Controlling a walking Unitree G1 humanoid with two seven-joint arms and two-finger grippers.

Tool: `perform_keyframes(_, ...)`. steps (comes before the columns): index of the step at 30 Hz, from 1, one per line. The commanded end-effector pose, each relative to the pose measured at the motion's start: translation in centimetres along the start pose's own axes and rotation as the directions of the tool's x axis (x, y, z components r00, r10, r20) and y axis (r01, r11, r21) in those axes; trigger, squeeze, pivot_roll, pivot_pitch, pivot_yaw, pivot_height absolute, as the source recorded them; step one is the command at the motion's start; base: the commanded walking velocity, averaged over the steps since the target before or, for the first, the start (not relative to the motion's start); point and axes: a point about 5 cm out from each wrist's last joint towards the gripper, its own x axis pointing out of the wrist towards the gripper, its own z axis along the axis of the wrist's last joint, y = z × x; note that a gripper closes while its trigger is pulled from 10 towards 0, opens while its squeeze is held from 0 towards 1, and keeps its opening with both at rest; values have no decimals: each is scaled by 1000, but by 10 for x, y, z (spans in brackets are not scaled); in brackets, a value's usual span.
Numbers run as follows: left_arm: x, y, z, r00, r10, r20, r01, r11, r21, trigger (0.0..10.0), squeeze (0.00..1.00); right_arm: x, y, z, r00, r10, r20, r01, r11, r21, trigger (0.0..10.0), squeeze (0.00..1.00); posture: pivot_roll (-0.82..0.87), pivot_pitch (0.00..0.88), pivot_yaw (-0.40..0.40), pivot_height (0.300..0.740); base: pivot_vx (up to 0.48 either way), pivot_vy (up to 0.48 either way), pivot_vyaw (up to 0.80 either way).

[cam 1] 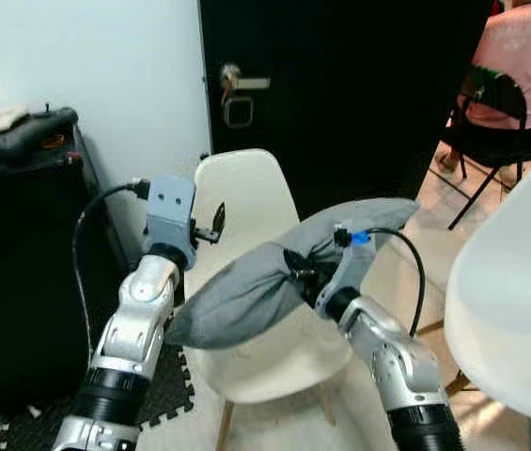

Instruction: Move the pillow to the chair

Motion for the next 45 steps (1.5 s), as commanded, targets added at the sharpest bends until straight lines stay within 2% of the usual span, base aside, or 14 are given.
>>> perform_keyframes(1,-3,2,-9,999,19,-46,-21,999,-41,10000,0,3,3,7,999,9,40,-8,1000,-22,10000,0,-34,0,8,590,0,0,0)
perform_keyframes(5,-3,1,-10,998,25,-51,-30,995,-96,10000,0,4,2,4,1000,-9,12,9,999,-43,10000,0,-35,0,7,575,0,0,0)
perform_keyframes(12,-3,1,-9,999,24,-49,-30,994,-108,10000,0,6,-3,-5,996,-56,-62,50,995,-92,10000,0,-34,5,4,560,0,0,0)
perform_keyframes(15,-3,-1,-8,999,23,-48,-29,993,-115,10000,0,6,-8,-16,979,-113,-169,86,983,-160,10000,0,-34,16,-1,550,0,0,0)
perform_keyframes(18,-3,-1,-8,999,23,-48,-29,993,-115,10000,0,6,-8,-16,979,-113,-169,86,983,-160,10000,0,-34,16,-1,550,0,0,0)
perform_keyframes(21,-3,-1,-8,999,23,-48,-29,993,-118,10000,0,6,-10,-22,966,-132,-222,91,979,-184,10000,0,-33,20,-3,545,0,0,0)
perform_keyframes(25,-4,-3,-4,999,26,-43,-31,990,-135,10000,0,14,-9,-42,905,-152,-398,65,973,-224,10000,0,-24,51,-14,530,0,0,0)
perform_keyframes(29,-6,-3,0,999,28,-35,-33,989,-145,10000,0,20,-6,-47,883,-146,-446,54,976,-213,10000,0,-15,78,-25,520,0,0,0)
perform_keyframes(35,-8,-2,3,999,32,-33,-37,988,-149,10000,0,30,4,-41,898,-94,-430,25,986,-162,10000,0,-10,97,-31,510,0,0,0)
perform_keyframes(37,-9,-2,3,999,34,-33,-39,988,-151,10000,0,37,12,-31,922,-40,-384,-1,994,-106,10000,0,-6,103,-32,505,0,0,0)
perform_keyframes(38,-9,-1,5,999,36,-32,-40,988,-152,10000,0,47,25,-13,956,43,-290,-52,998,-22,10000,0,-3,108,-32,500,0,0,0)
perform_keyframes(41,-9,-1,5,999,36,-32,-40,988,-152,10000,0,47,25,-13,956,43,-290,-52,998,-22,10000,0,-3,108,-32,495,0,0,0)
perform_keyframes(42,-8,-1,9,999,38,-24,-41,987,-155,10000,0,56,39,8,973,130,-189,-122,991,52,10000,0,-1,106,-31,490,0,0,0)
perform_keyframes(45,-4,2,24,999,43,26,-39,990,-137,10000,0,64,53,25,972,206,-113,-200,978,56,10000,0,3,105,-35,486,0,0,0)
